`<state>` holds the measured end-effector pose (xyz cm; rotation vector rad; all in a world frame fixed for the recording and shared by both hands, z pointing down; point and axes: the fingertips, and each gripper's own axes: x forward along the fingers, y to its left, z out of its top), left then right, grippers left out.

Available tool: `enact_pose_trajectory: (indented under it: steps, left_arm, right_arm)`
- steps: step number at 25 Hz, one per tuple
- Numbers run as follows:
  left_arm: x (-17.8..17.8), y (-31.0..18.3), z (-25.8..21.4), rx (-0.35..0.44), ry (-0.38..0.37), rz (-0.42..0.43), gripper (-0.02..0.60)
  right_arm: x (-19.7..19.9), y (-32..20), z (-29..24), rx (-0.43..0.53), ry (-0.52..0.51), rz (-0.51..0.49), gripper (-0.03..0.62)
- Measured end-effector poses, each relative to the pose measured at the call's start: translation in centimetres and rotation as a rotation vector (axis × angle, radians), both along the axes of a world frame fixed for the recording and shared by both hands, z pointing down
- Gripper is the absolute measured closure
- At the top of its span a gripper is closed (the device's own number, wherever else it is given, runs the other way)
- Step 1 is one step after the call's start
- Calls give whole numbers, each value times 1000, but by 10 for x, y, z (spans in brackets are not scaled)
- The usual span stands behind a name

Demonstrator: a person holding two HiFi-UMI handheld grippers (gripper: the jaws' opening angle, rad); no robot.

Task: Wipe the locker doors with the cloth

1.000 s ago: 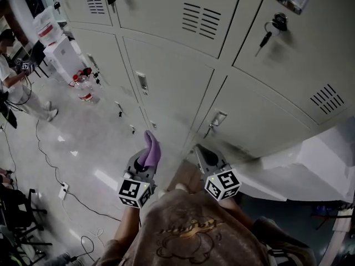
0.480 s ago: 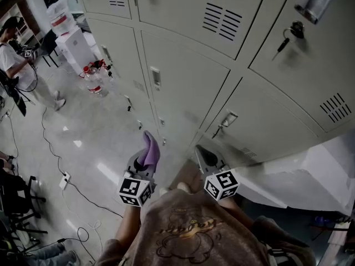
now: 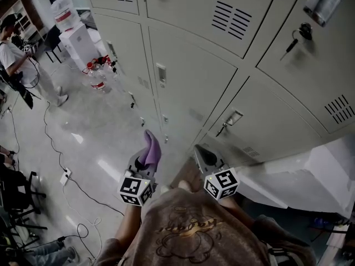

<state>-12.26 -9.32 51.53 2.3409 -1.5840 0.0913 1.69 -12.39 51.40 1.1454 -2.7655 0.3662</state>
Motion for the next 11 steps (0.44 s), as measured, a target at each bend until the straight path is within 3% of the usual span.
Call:
enact_pose_trajectory:
  steps: [11]
  left_arm:
    - [3,-3,2,-10,6,14,541]
  right_arm:
    - [-1,-2,-3,6,5,-9,597]
